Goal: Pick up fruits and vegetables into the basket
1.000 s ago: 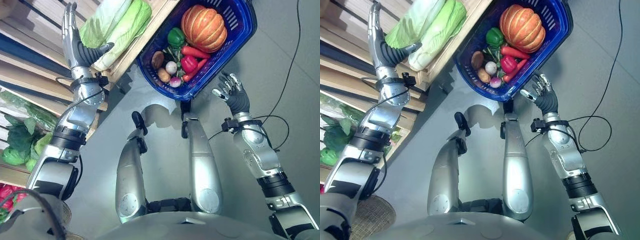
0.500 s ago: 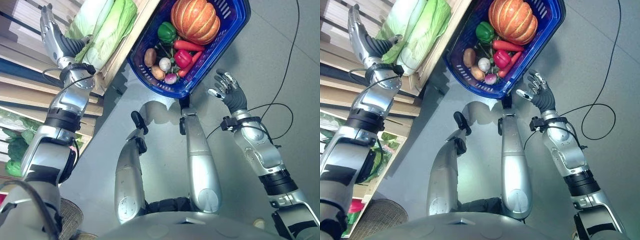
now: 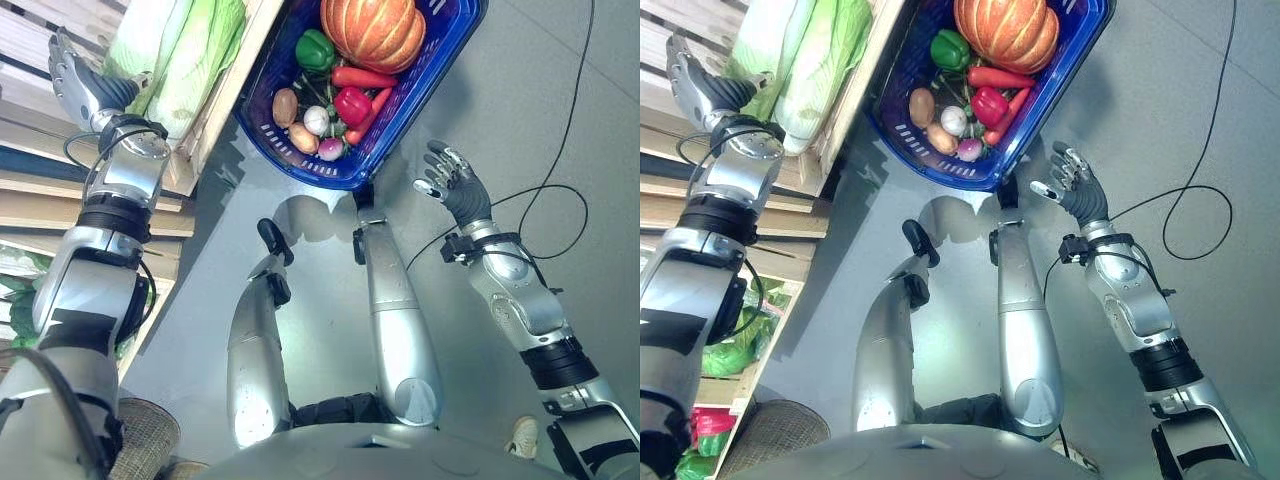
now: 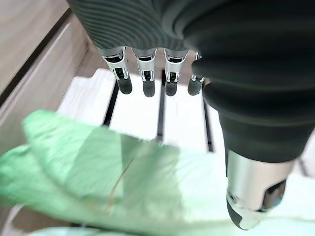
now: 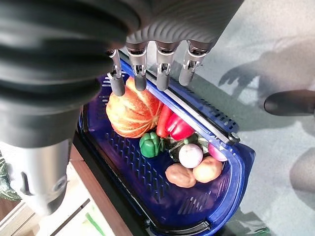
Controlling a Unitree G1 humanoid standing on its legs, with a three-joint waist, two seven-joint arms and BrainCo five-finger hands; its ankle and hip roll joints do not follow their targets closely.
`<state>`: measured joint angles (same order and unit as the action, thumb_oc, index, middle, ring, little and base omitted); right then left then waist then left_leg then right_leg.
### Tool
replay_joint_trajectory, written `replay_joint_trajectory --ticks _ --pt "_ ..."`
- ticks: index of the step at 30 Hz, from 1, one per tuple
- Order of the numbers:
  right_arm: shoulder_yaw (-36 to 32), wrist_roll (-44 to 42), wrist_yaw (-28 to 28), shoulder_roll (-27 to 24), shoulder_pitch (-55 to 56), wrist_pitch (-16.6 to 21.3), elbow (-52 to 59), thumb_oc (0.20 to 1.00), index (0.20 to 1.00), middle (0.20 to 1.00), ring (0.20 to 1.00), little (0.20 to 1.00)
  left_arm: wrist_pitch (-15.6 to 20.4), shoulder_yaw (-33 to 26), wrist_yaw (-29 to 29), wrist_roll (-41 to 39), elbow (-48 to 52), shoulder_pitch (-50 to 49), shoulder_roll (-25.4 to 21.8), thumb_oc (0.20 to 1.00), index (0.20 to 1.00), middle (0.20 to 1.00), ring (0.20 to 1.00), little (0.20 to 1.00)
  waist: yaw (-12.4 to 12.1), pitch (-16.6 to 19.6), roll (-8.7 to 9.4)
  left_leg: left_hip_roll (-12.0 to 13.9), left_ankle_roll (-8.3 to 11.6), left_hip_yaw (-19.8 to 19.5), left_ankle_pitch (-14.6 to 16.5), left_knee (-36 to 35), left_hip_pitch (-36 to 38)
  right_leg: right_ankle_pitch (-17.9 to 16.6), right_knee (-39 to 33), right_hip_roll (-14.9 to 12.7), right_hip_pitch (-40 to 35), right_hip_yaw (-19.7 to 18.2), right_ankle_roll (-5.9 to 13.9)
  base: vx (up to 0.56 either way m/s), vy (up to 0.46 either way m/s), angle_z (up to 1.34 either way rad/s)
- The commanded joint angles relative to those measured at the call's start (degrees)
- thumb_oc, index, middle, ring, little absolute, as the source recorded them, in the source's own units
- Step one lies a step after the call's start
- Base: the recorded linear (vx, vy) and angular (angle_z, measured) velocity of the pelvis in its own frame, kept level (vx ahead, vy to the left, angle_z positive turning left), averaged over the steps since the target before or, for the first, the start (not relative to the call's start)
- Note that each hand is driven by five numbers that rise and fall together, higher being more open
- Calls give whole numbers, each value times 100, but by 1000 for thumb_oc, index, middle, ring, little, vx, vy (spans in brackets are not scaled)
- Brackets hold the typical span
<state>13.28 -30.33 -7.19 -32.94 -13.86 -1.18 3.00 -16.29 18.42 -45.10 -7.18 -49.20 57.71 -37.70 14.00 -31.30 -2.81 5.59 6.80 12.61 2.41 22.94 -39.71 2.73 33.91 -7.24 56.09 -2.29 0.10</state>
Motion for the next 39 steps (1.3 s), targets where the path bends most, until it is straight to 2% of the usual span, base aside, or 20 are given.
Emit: replay_joint_trajectory --ticks 1,11,26,27,28,29,32,39 --pt "125 -67 1 -130 106 140 195 1000 1000 1000 1000 1000 -183 32 15 -82 -361 35 -412 1000 1000 1000 1000 1000 249 151 -150 -130 -202 52 97 368 -711 551 174 201 65 71 286 0 0 0" --pt "162 -169 -48 -170 -12 130 78 1000 1000 1000 1000 1000 -255 203 496 -322 -939 -13 -490 1000 1000 1000 1000 1000 245 151 -107 -114 -217 29 184 587 -1039 513 226 242 340 14 278 0 0 0" --pt "174 -294 -13 -314 -124 202 -91 1000 1000 1000 1000 1000 -317 223 788 -780 -1491 -71 -592 1000 1000 1000 1000 1000 239 151 -93 -130 -276 -9 307 880 -1424 459 305 241 681 -70 264 8 40 -1" --pt "185 -300 -9 -319 -132 215 -116 1000 1000 1000 1000 1000 -290 241 874 -783 -1547 -62 -602 859 859 859 859 859 238 151 -92 -133 -286 -12 314 899 -1453 454 321 246 714 -76 263 -1 37 -1" --pt "194 -315 -10 -331 -135 227 -130 1000 1000 1000 1000 1000 -286 268 1021 -803 -1576 -48 -624 304 304 304 304 304 236 151 -91 -138 -291 -15 324 923 -1482 449 328 247 734 -82 261 0 0 0" --pt "188 -343 -10 -342 -129 221 -124 1000 1000 1000 1000 1000 -268 280 1070 -847 -1577 -54 -631 200 200 200 200 200 233 151 -89 -140 -295 -25 337 956 -1514 446 338 248 756 -90 258 1 34 -3" --pt "174 -363 24 -377 -142 220 -136 1000 1000 1000 1000 1000 -188 278 1213 -990 -1589 -55 -622 200 200 200 200 200 234 151 -95 -147 -316 -36 366 988 -1542 444 364 243 796 -113 265 -4 38 -2" --pt "133 -353 108 -414 -165 256 -174 1000 1000 1000 1000 1000 293 108 1452 -1701 -1629 14 -566 200 200 200 200 200 245 151 -100 -162 -307 -29 356 894 -1398 419 262 180 684 -110 283 -7 11 0"
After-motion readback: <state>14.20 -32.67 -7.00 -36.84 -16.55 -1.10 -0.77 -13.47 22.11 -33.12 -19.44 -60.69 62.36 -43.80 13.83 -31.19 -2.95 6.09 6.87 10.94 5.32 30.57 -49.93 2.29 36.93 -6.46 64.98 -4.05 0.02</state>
